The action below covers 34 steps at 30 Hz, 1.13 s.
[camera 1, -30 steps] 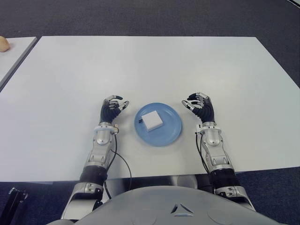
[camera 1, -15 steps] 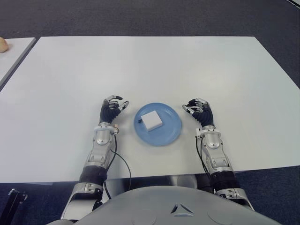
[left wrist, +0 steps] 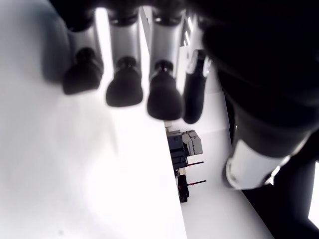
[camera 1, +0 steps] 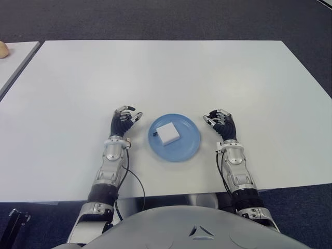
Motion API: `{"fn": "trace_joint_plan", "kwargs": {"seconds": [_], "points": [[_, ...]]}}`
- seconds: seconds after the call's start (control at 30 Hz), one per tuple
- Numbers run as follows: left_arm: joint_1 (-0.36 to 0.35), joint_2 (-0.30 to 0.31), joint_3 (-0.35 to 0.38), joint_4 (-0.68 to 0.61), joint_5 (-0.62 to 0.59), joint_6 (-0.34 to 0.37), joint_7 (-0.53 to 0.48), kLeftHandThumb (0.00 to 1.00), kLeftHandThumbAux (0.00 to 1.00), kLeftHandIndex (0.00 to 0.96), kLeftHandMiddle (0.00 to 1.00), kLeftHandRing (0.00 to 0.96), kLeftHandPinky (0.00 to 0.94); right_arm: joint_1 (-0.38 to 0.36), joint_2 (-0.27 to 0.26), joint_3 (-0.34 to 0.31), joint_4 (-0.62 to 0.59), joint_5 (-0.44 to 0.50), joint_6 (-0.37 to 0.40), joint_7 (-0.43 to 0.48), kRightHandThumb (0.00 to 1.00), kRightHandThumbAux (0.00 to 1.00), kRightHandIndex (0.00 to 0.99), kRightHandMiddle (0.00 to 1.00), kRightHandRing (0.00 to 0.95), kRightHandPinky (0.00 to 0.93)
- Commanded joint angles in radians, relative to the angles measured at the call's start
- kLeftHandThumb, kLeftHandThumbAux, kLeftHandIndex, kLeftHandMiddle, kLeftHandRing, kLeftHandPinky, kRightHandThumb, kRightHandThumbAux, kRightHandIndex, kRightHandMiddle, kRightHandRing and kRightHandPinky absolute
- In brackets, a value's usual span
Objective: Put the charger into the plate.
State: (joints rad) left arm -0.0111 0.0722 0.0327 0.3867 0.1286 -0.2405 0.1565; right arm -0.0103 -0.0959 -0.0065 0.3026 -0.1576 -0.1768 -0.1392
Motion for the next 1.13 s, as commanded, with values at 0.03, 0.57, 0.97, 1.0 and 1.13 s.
{"fn": "trace_joint_plan", "kwargs": {"seconds": [0.03, 0.57, 0.97, 1.0, 1.13], "points": [[0.019, 0.002, 0.008, -0.013, 0.005, 0.012, 0.013, 0.705, 0.720, 0.436, 0.801, 0.809, 0.811, 0.011, 0.012, 0.004, 0.026, 0.014, 0.023, 0.016, 0.708, 0.727, 0.436, 0.825, 0.842, 0.851], [0.024, 0.004, 0.015, -0.024, -0.002, 0.022, 0.012, 0.706, 0.720, 0.436, 0.791, 0.796, 0.785, 0.008, 0.025, -0.004, 0.036, 0.013, 0.039, 0.010, 0.706, 0.728, 0.436, 0.815, 0.826, 0.834], [0.020, 0.005, 0.025, -0.021, 0.002, 0.023, 0.013, 0.706, 0.721, 0.436, 0.783, 0.783, 0.771, 0.005, 0.030, -0.009, 0.049, 0.013, 0.016, 0.010, 0.706, 0.728, 0.436, 0.811, 0.821, 0.835], [0.020, 0.006, 0.026, -0.021, 0.002, 0.023, 0.012, 0.706, 0.721, 0.436, 0.783, 0.782, 0.770, 0.005, 0.031, -0.008, 0.050, 0.012, 0.015, 0.010, 0.706, 0.728, 0.436, 0.812, 0.823, 0.836], [0.022, 0.006, 0.028, -0.027, 0.001, 0.027, 0.010, 0.706, 0.721, 0.436, 0.781, 0.780, 0.774, 0.006, 0.032, -0.008, 0.052, 0.012, 0.006, 0.009, 0.706, 0.727, 0.436, 0.814, 0.826, 0.839]]}}
